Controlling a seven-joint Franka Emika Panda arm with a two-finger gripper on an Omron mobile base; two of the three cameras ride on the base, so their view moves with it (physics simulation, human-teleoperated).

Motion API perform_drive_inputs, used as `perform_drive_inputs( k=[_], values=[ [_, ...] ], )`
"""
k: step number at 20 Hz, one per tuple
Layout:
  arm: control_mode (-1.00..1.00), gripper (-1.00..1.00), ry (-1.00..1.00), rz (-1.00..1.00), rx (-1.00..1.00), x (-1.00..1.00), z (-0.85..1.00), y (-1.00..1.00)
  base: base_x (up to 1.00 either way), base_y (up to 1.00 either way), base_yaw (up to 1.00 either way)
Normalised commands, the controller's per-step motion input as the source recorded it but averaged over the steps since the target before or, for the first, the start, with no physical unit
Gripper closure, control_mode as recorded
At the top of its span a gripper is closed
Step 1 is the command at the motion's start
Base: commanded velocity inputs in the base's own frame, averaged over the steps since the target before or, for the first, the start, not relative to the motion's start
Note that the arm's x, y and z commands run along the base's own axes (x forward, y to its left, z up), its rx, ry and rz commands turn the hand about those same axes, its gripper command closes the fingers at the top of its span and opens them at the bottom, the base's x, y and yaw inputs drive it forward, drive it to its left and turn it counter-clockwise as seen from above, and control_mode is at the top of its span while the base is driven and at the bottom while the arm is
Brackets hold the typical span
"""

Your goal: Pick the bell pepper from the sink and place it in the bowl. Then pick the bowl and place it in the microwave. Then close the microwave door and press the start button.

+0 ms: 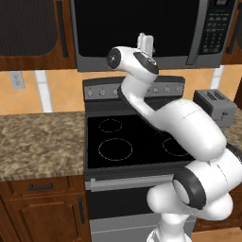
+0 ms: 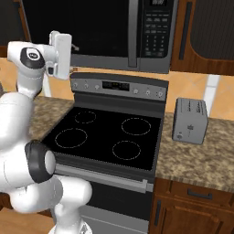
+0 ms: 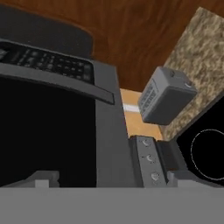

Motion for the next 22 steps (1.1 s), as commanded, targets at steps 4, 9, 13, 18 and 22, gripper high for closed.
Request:
perform_drive_inputs(
  k=[4,9,13,18,22],
  values=[
    [-1.00,-1.00,-0.12,0.31,0.15,-0.95,0.11,-1.00,0.00,0.00,0.00],
    [-1.00,-1.00,-0.15,0.32,0.13,-0.68,0.38,-1.00,0.00,0.00,0.00],
    [-1.00,-1.00,-0.07,0.25,0.13,-0.41,0.44,-0.95,0.00,0.00,0.00],
    [-1.00,-1.00,-0.01,0.17,0.11,-0.17,0.64,-0.88,0.00,0.00,0.00],
    [-1.00,-1.00,0.00,0.18,0.10,-0.09,0.51,-1.00,0.00,0.00,0.00]
  ],
)
